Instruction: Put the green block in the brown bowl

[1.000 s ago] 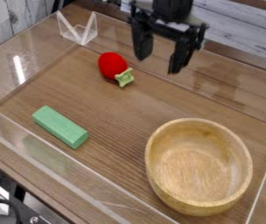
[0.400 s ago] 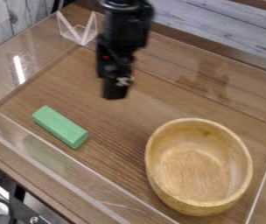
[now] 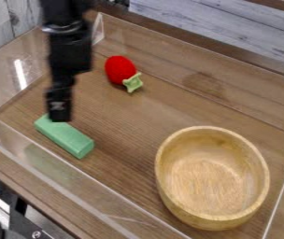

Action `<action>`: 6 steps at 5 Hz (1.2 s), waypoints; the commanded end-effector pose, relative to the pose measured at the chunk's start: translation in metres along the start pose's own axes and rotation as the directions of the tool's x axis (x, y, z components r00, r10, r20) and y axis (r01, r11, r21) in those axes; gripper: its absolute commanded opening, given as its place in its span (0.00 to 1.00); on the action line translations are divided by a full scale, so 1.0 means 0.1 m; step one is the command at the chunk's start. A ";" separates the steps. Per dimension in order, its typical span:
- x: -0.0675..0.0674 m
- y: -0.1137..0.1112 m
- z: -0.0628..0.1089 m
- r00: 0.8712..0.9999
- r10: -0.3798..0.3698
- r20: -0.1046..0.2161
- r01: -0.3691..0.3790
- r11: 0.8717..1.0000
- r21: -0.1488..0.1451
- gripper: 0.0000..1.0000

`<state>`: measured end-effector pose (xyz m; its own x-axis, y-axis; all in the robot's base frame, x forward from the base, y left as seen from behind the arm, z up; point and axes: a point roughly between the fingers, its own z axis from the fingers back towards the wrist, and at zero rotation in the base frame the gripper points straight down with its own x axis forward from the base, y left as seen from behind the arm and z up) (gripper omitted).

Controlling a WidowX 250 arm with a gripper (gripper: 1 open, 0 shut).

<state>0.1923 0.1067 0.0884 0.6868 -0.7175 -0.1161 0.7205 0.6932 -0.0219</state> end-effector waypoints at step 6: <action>0.11 0.20 -0.65 0.973 -0.230 0.031 0.228 0.971 0.072 1.00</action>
<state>0.2038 0.1157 0.0176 0.5091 -0.8571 -0.0787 0.8598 0.5107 -0.0002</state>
